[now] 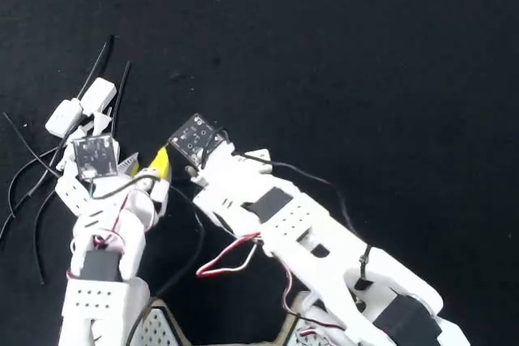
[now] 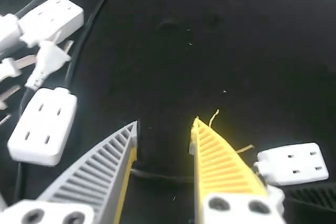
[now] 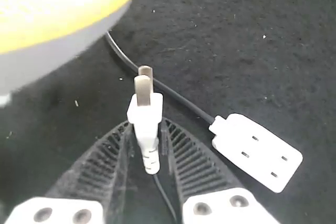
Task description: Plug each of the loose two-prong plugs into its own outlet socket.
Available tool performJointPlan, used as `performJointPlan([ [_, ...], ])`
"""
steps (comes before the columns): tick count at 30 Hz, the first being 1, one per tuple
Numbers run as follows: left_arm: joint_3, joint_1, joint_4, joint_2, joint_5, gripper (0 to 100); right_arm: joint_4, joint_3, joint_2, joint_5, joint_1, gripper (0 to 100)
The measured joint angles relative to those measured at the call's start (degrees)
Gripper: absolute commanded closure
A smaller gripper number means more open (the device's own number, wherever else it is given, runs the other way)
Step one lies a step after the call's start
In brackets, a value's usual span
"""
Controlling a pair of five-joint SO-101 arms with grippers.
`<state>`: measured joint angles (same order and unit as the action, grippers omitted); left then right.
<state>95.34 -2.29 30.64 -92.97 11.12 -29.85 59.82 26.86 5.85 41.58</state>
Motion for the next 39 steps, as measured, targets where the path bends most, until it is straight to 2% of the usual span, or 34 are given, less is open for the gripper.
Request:
performJointPlan([
  [5,0.5,0.6,5.1,-9.6,-0.1,83,2.4,1.1,0.0,0.0,0.1,98.8],
  [8,0.4,3.4,9.1,-10.5,-4.0,83,3.8,2.1,0.0,0.0,0.4,98.8],
  [12,0.4,6.1,9.3,-10.6,-6.5,83,4.0,2.1,0.0,0.2,0.5,98.8],
  [34,0.4,6.3,9.3,-10.6,-6.9,83,2.7,6.2,8.0,0.4,4.0,98.8],
  [39,0.4,6.3,9.3,-10.6,-6.9,83,-1.5,5.5,8.0,0.4,4.0,98.8],
])
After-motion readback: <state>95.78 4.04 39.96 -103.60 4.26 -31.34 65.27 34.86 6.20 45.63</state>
